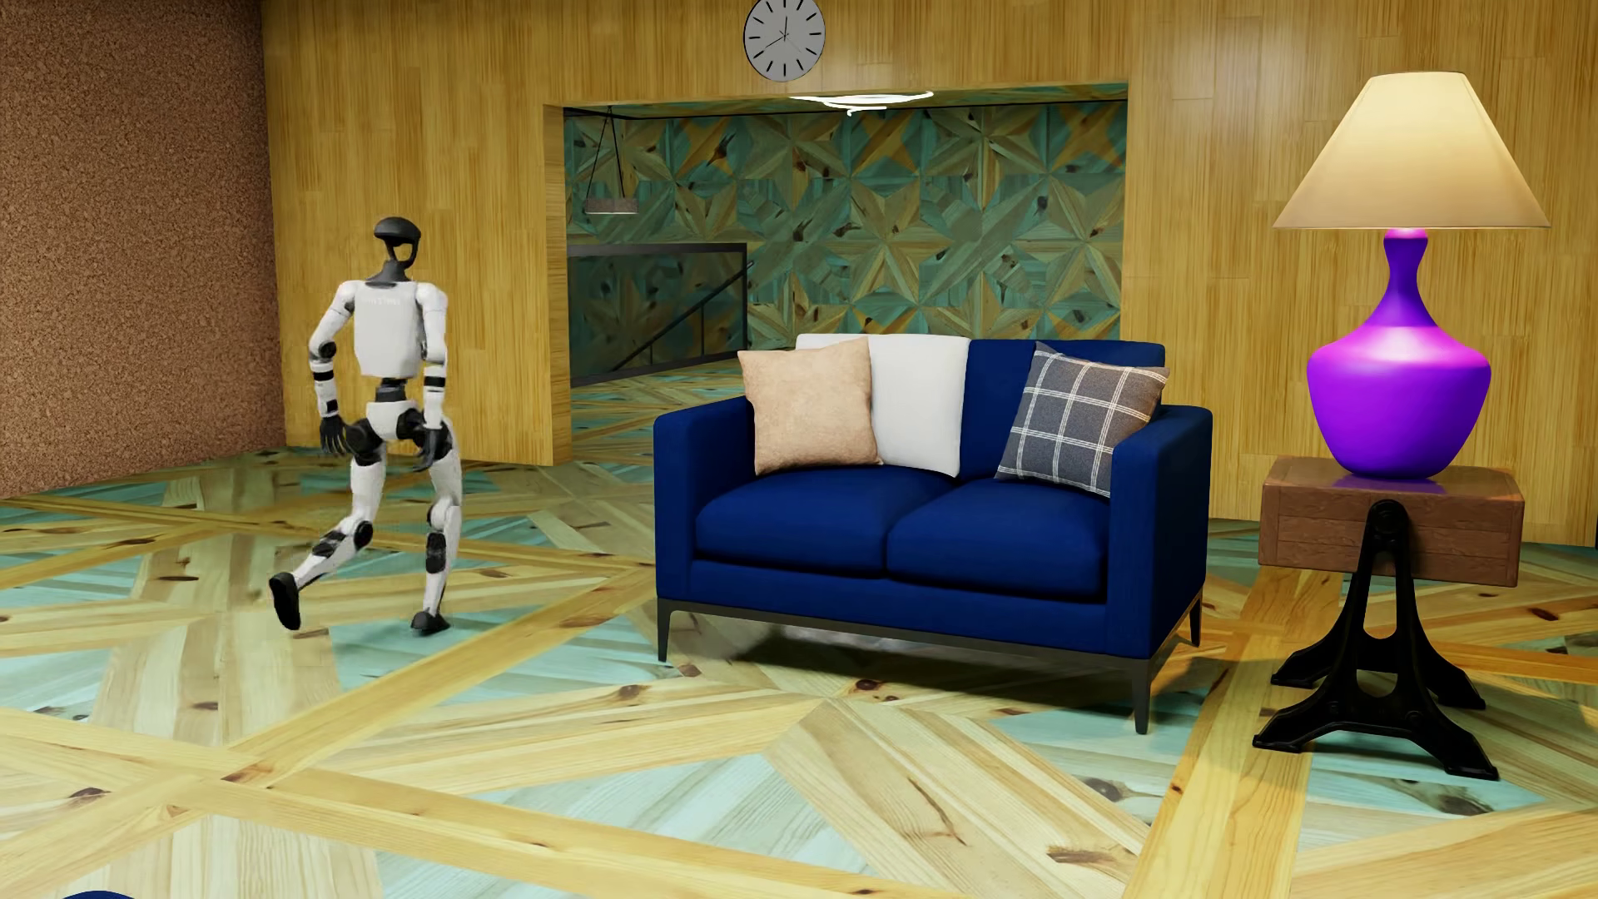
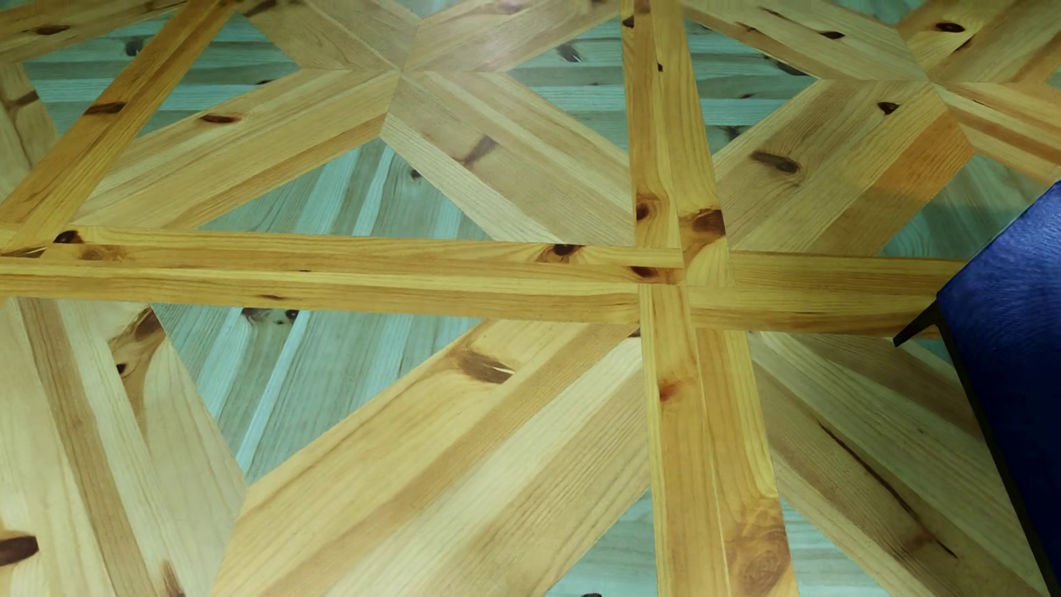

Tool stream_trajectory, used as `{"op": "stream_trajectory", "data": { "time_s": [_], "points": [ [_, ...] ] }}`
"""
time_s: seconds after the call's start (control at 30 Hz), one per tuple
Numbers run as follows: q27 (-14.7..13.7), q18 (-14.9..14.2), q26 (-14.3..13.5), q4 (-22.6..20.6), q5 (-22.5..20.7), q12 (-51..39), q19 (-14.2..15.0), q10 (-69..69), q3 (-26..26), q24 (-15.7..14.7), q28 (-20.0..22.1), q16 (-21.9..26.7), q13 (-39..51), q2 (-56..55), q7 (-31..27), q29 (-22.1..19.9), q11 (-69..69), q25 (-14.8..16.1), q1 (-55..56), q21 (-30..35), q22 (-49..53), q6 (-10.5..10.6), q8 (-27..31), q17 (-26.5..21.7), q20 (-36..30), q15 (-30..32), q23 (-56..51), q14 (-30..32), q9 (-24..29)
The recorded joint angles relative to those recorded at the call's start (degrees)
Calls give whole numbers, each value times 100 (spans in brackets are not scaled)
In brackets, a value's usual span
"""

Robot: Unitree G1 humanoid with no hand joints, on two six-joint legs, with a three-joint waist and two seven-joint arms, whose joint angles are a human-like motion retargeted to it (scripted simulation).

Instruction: Circle the sofa

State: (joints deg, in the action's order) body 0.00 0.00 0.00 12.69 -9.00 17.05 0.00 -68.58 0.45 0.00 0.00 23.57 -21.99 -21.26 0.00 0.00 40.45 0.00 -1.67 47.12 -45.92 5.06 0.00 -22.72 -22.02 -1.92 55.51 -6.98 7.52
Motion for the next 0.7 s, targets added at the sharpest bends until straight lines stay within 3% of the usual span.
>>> {"op": "stream_trajectory", "data": {
  "time_s": [0.03, 0.1, 0.13, 0.2, 0.27, 0.33, 0.37, 0.4, 0.43, 0.47, 0.5, 0.57, 0.6, 0.63, 0.7],
  "points": [
    [0, 0, 0, -179, -178, 163, 0, -476, 266, 0, 0, -35, 250, 598, 0, 0, -342, 0, 647, -45, -82, -21, 0, -16, -95, -277, -223, -441, 18],
    [0, 0, 0, -452, -357, 437, 0, -278, 850, 0, 0, -4, 671, 1755, 0, 0, -999, 0, 1887, -727, -231, -44, 0, -55, -478, -956, -828, -870, 54],
    [0, 0, 0, -631, -185, 615, 0, 410, 1184, 0, 0, -17, 850, 2374, 0, 0, -1216, 0, 2209, -1063, -310, -100, 0, -101, -541, -1283, -1157, -881, 88],
    [0, 0, 0, -593, -18, 898, 0, 2158, 1702, 0, 0, -39, 1282, 3238, 0, 0, -1556, 0, 2791, -1765, -479, -93, 0, -185, -707, -1888, -1802, -510, -31],
    [0, 0, 0, -583, 93, 1166, 0, 4011, 1931, 0, 0, -54, 1764, 3926, 0, 0, -1707, 0, 3040, -2194, -527, -67, 0, -296, -740, -2302, -2322, -331, -239],
    [0, 0, 0, -486, 515, 1319, 0, 3866, 2356, 0, 0, -38, 1936, 4407, 0, 0, -1574, 0, 3279, -2543, -582, -83, 0, -345, -739, -2101, -2633, -443, -314],
    [0, 0, 0, -561, 821, 1299, 0, 3072, 2464, 0, 0, -44, 1896, 4478, 0, 0, -1231, 0, 3536, -2642, -729, -213, 0, -293, -821, -1653, -2643, -8, -322],
    [0, 0, 0, -819, 1159, 1176, 0, 2320, 2421, 0, 0, -62, 1755, 4417, 0, 0, -555, 0, 3608, -2653, -1036, -441, 0, -125, -947, -847, -2445, 66, -246],
    [0, 0, 0, -971, 1277, 974, 0, 1944, 2254, 0, 0, -114, 1593, 4077, 0, 0, 531, 0, 3314, -2615, -1215, -475, 0, -69, -962, 71, -2228, -215, -192],
    [0, 0, 0, -1065, 1112, 922, 0, 1840, 2039, 0, 0, -213, 1522, 3338, 0, 0, 2060, 0, 3023, -2302, -1065, -401, 0, -99, -819, 733, -1999, -565, -232],
    [0, 0, 0, -1298, 1126, 837, 0, 2053, 1599, 0, 0, -267, 1495, 2715, 0, 0, 3279, 0, 2476, -1939, -808, -453, 0, -62, -726, 670, -1688, -658, -158],
    [0, 0, 0, -1409, 774, 503, 0, 2676, 679, 0, 0, -378, 1075, 1517, 0, 0, 4096, 0, 1458, -1575, -133, -178, 0, -14, -424, 556, -1262, -610, -114],
    [0, 0, 0, -1404, 622, 355, 0, 3057, 322, 0, 0, -418, 683, 1030, 0, 0, 3707, 0, 837, -1664, 281, -19, 0, -22, -376, 710, -1197, -615, -83],
    [0, 0, 0, -1381, 521, 189, 0, 3376, 75, 0, 0, -393, 688, 634, 0, 0, 2772, 0, 286, -1123, 662, -21, 0, 182, -141, 1135, -238, -640, -53],
    [0, 0, 0, -1252, 453, -138, 0, 3893, -399, 0, 0, -384, 144, 48, 0, 0, 323, 0, -679, -541, 1488, 67, 0, 55, 102, 1899, -116, -803, -97]
  ]
}}
